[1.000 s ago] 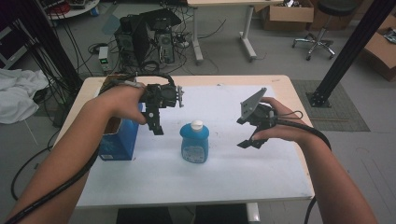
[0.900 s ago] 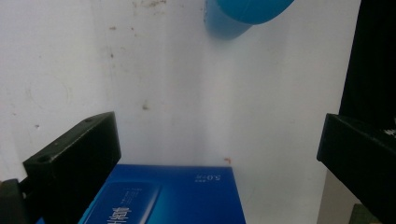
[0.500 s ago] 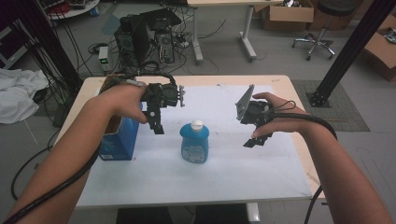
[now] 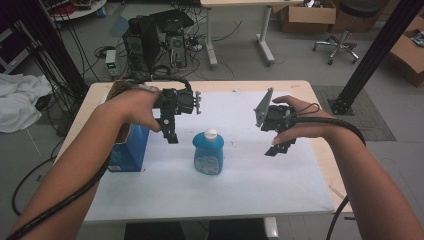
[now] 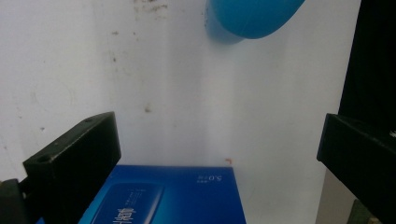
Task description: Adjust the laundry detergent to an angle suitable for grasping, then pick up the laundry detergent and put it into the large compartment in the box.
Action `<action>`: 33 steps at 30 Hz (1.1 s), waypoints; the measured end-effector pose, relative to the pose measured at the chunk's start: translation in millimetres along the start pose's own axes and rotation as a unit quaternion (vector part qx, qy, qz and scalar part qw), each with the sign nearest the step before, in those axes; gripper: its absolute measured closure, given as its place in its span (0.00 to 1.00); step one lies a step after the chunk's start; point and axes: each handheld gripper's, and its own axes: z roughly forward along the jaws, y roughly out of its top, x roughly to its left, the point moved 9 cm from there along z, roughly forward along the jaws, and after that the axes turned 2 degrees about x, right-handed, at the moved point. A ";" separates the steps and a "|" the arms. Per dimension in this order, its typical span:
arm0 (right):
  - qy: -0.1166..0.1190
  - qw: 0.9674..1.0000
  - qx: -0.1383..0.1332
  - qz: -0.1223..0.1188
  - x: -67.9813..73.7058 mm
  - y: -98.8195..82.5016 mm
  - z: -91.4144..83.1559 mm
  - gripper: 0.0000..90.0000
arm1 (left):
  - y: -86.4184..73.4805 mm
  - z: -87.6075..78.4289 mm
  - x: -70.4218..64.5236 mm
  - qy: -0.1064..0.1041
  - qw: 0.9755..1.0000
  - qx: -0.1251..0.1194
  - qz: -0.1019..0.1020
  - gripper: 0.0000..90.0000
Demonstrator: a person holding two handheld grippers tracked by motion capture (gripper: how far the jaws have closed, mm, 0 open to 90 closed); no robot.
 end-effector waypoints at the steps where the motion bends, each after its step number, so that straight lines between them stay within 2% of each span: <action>1: 0.000 1.000 0.005 -0.001 -0.1 -0.7 -0.7 0.18 | 0.0 -0.1 -0.1 0.000 1.000 0.002 0.001 0.00; 10: 0.000 1.000 0.014 -0.004 -0.6 0.6 -2.1 0.18 | -0.5 -4.6 -2.8 0.002 1.000 0.001 -0.002 0.00; 18: -0.004 1.000 0.006 0.002 -1.8 1.5 -6.1 0.18 | -3.1 -5.8 -4.3 0.005 1.000 0.000 0.000 0.00; 21: -0.004 1.000 0.007 0.001 -2.8 2.5 -4.5 0.18 | -5.0 -5.1 -4.3 0.004 1.000 -0.009 -0.003 0.00; 27: 0.001 1.000 0.010 0.000 -5.9 5.8 -1.3 0.18 | -11.3 -4.7 -0.9 0.004 1.000 -0.007 -0.007 0.00; 33: 0.002 1.000 0.009 0.002 -7.9 5.7 -3.1 0.18 | -11.0 -9.3 0.8 0.008 1.000 -0.006 -0.003 0.00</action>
